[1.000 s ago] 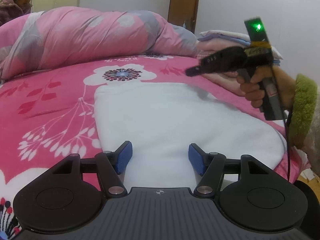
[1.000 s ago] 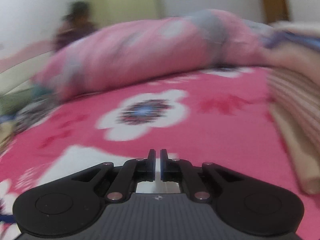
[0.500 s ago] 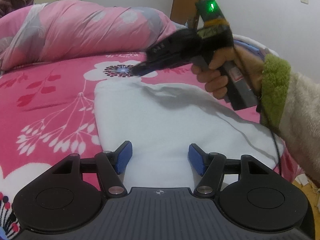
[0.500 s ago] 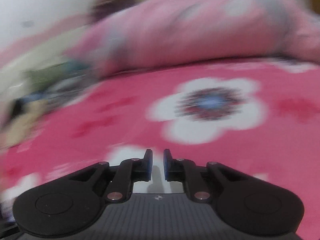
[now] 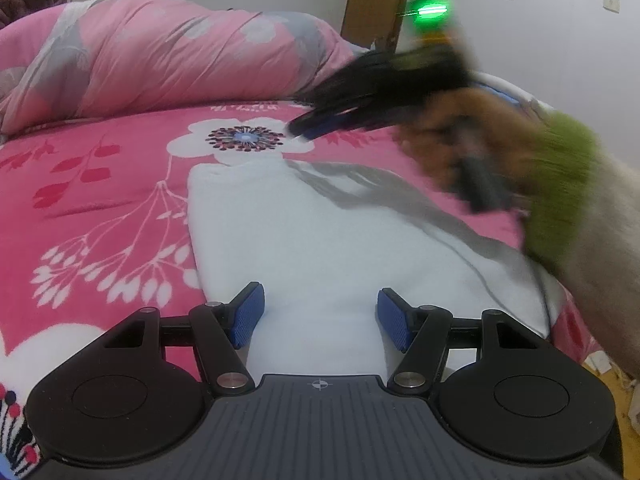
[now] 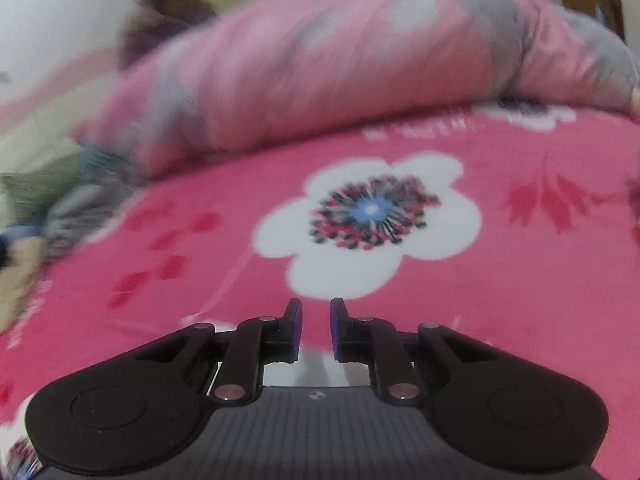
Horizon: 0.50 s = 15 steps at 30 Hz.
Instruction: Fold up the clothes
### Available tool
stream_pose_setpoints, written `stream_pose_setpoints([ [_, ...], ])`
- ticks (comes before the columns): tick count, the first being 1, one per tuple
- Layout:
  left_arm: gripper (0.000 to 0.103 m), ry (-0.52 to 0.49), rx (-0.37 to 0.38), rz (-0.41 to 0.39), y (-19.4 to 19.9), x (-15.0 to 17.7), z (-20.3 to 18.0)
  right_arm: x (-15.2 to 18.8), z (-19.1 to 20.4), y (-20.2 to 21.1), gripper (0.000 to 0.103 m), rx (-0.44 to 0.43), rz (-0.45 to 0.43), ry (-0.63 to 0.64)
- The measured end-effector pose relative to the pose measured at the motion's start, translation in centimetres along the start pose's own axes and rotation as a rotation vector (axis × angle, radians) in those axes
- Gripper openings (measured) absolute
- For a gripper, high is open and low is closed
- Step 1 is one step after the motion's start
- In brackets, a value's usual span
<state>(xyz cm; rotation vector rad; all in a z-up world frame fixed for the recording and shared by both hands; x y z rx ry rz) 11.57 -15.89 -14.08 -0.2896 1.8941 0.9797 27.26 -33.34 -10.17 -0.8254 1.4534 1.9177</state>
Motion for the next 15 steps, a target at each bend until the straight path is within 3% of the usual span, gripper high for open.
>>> stream_pose_setpoints([
  [3,0.063,0.006,-0.021,0.029,-0.2,-0.3,-0.2,2.4,-0.3,4.5,0.016,-0.095,0.012,0.039],
  [4,0.063,0.008,-0.032,0.042,-0.3,-0.5,-0.3,3.5,-1.0,4.9,0.016,-0.076,0.042,0.037],
  [6,0.063,0.016,-0.052,0.073,-0.5,-0.8,-0.5,5.7,-3.3,4.7,0.015,0.024,0.122,0.016],
  [7,0.063,0.020,-0.061,0.086,-0.6,-0.9,-0.5,6.5,-4.9,5.0,0.013,0.122,0.132,-0.003],
  [8,0.063,0.026,-0.069,0.097,-0.7,-1.0,-0.5,6.9,-7.0,5.5,0.014,0.254,0.119,-0.028],
  [9,0.064,0.031,-0.077,0.109,-0.8,-1.1,-0.5,7.0,-8.1,6.7,0.014,0.313,0.084,-0.058],
  [10,0.064,0.039,-0.083,0.118,-0.8,-1.2,-0.5,6.9,-8.5,8.4,0.014,0.317,0.031,-0.092],
  [12,0.064,0.052,-0.091,0.130,-0.9,-1.3,-0.4,6.8,-7.8,11.8,0.014,0.231,-0.051,-0.154],
  [15,0.064,0.056,-0.103,0.151,-0.9,-1.3,-0.5,8.5,-3.8,15.4,0.014,0.075,-0.102,-0.079],
])
Point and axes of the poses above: each gripper's, at about its wrist camera, not at the fingertips, and y roughly against the way its jaws point, z to its left, x to its underside, the point moved 7 cm from there along -y, roughly the way its jaws point, and after that the axes turned 6 degrees about x, right-handed, at the moved point
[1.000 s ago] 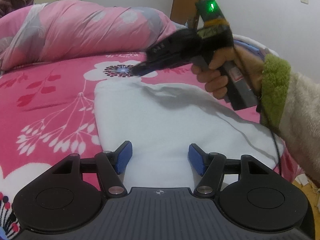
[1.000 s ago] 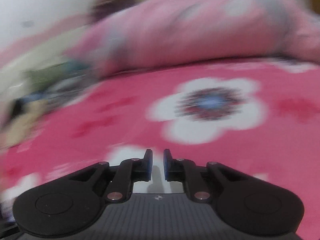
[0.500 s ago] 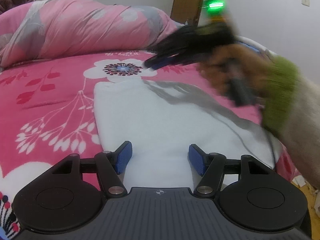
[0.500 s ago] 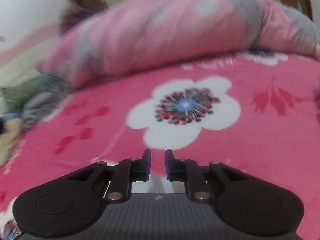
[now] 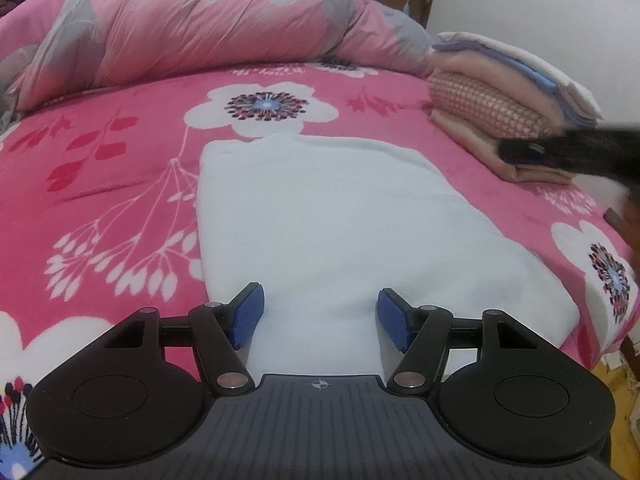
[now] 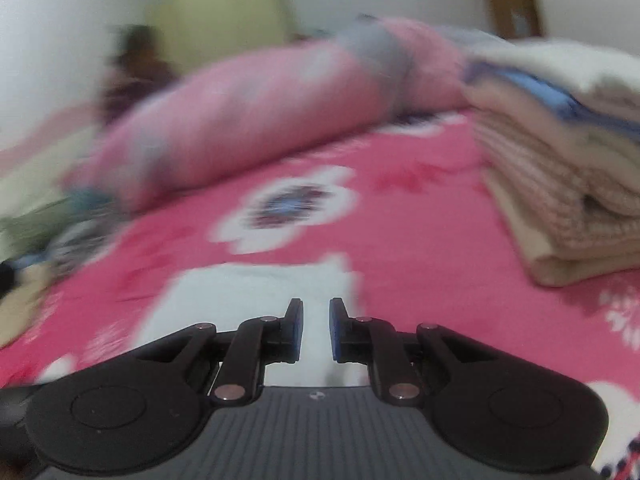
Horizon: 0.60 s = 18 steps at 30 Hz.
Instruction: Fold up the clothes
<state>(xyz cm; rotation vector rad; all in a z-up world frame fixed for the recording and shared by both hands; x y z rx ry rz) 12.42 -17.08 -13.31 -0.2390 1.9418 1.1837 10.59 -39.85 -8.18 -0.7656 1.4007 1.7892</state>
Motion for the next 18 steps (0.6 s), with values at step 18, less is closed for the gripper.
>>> stream_pose_setpoints([
  [18,0.067,-0.055,-0.125,0.072,-0.3,-0.1,-1.3,8.8,3.8,3.9,0.002,0.108,0.017,0.110],
])
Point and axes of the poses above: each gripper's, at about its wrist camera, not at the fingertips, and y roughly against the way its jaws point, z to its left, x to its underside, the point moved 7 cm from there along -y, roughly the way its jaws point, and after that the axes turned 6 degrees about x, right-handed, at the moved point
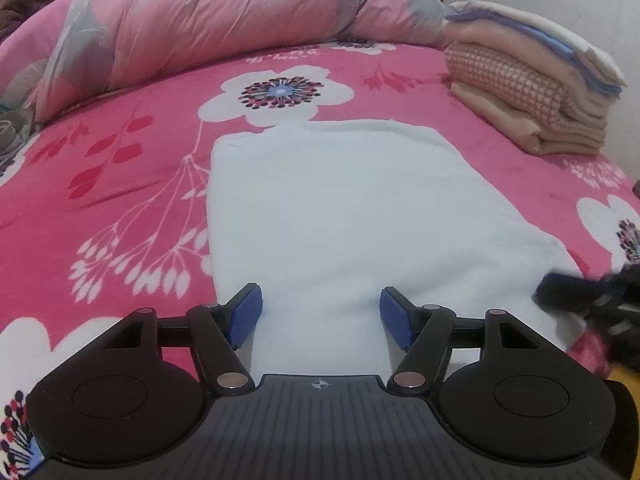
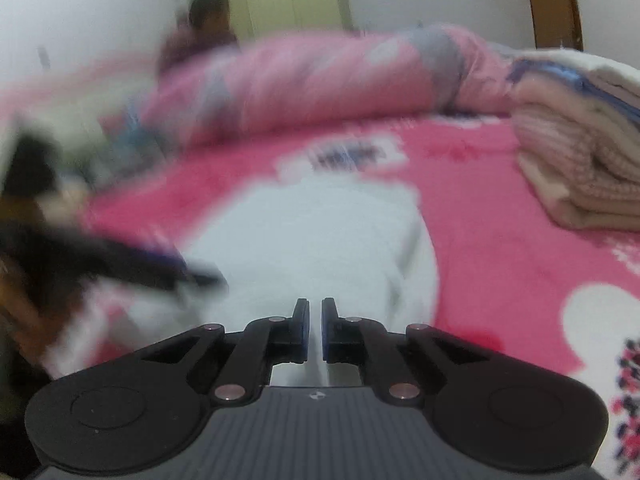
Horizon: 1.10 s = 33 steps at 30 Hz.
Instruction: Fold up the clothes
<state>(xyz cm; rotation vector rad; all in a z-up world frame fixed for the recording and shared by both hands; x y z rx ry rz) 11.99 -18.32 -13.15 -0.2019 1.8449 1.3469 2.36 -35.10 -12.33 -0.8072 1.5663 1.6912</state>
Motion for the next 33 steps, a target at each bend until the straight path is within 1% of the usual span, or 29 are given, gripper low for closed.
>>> stream_pose_setpoints([
  [1,0.067,-0.006,-0.008,0.000,0.0,0.0,-0.1,0.5,-0.2,-0.4,0.003,0.037,0.017,0.013],
  [2,0.068,-0.012,-0.016,0.001,0.1,0.1,-0.1,0.6,-0.2,0.0,0.003,0.054,0.021,0.009],
  [5,0.069,-0.017,-0.028,0.004,0.1,0.0,-0.2,0.0,0.9,2.1,0.004,0.048,-0.052,0.040],
  [6,0.069,-0.017,-0.030,0.005,0.1,0.0,-0.2,0.3,1.1,2.0,0.004,0.050,-0.048,0.053],
  [8,0.069,-0.020,-0.037,0.006,0.0,0.0,-0.3,1.7,0.9,0.9,0.005,0.069,0.008,0.068],
  [9,0.070,-0.023,-0.041,0.006,0.0,0.0,-0.4,2.0,0.9,0.4,0.005,0.071,0.015,0.072],
  [11,0.070,-0.034,-0.050,0.003,0.1,0.1,-0.6,2.0,1.1,0.0,0.005,0.067,-0.005,0.072],
  [13,0.070,-0.044,-0.057,0.000,0.1,0.1,-0.6,0.9,1.5,1.0,0.006,0.082,-0.026,0.073],
  [16,0.070,-0.040,-0.056,0.001,0.0,0.1,-0.5,-0.8,1.9,2.3,0.006,0.091,-0.111,0.061],
  [18,0.070,-0.042,-0.060,0.000,0.0,0.1,-0.6,-1.3,1.8,2.1,0.006,0.098,-0.139,0.056],
  [19,0.070,-0.044,-0.063,0.000,0.0,0.1,-0.7,-1.1,1.6,1.5,0.006,0.098,-0.131,0.058],
  [21,0.070,-0.048,-0.063,0.000,0.0,0.1,-0.8,-0.2,1.1,-0.4,0.006,0.096,-0.084,0.068],
  [22,0.070,-0.049,-0.061,0.002,0.0,0.1,-0.8,0.6,0.9,-1.6,0.006,0.105,-0.044,0.088],
  [23,0.071,-0.051,-0.061,0.002,0.0,0.2,-0.8,1.4,0.9,-2.4,0.006,0.111,-0.043,0.114],
  [24,0.071,-0.054,-0.064,0.001,0.0,0.2,-0.8,1.6,0.9,-2.5,0.006,0.110,-0.063,0.127],
  [27,0.071,-0.055,-0.066,0.000,0.0,0.2,-0.9,1.3,1.1,-2.5,0.006,0.117,-0.053,0.138],
  [33,0.071,-0.057,-0.068,0.004,0.0,0.1,-0.9,1.6,1.1,-2.4,0.006,0.114,-0.076,0.147],
])
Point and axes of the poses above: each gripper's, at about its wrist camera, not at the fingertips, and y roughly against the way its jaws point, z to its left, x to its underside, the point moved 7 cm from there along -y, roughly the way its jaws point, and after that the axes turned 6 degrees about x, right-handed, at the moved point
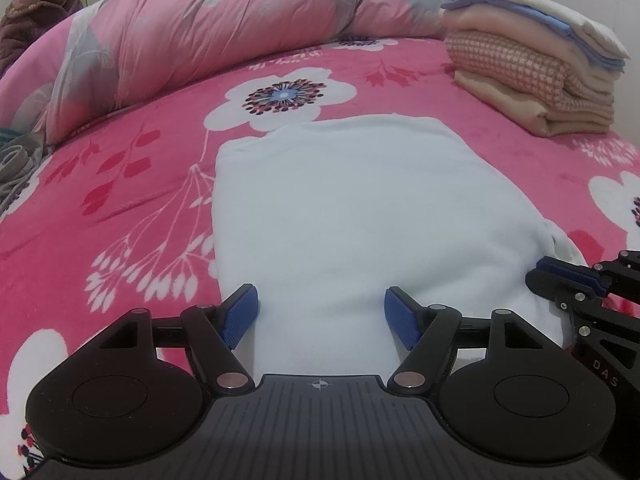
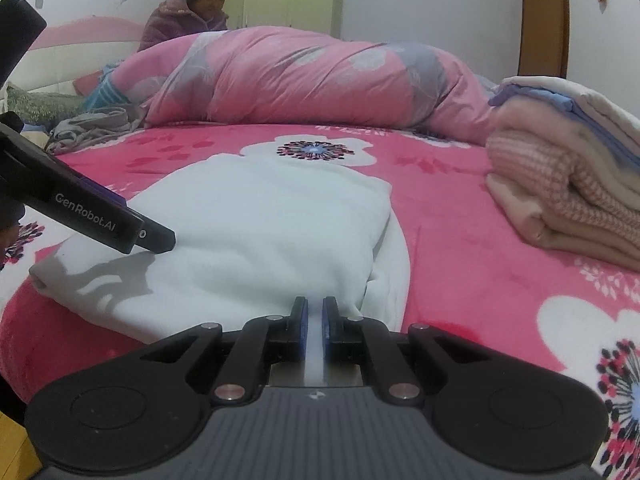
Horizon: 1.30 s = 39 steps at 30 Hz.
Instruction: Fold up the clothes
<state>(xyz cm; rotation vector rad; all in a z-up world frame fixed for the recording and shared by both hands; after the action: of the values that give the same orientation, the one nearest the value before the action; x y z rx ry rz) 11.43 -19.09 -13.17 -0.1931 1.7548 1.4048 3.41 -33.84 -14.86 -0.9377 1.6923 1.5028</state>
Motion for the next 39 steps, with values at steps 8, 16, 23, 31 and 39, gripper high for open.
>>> stream_pose_setpoints([
  [8,0.073,0.074,0.074,-0.060,1.0,-0.4,0.9,0.1,-0.3,0.0,0.007,-0.017,-0.013,-0.030],
  [16,0.080,0.082,0.148,-0.227,1.7,-2.2,0.6,0.1,-0.5,0.0,0.008,-0.024,-0.022,-0.048],
  [23,0.080,0.067,0.124,-0.116,-2.5,-1.9,-0.1,0.2,0.0,0.4,0.008,0.003,-0.045,-0.012],
  [31,0.078,0.071,0.137,-0.149,-1.8,-1.5,0.7,0.3,-4.0,5.4,0.026,0.003,-0.223,-0.274],
  [39,0.069,-0.074,0.313,-0.197,0.2,-4.7,-4.6,1.3,-9.1,4.5,0.023,-0.086,-0.188,-0.580],
])
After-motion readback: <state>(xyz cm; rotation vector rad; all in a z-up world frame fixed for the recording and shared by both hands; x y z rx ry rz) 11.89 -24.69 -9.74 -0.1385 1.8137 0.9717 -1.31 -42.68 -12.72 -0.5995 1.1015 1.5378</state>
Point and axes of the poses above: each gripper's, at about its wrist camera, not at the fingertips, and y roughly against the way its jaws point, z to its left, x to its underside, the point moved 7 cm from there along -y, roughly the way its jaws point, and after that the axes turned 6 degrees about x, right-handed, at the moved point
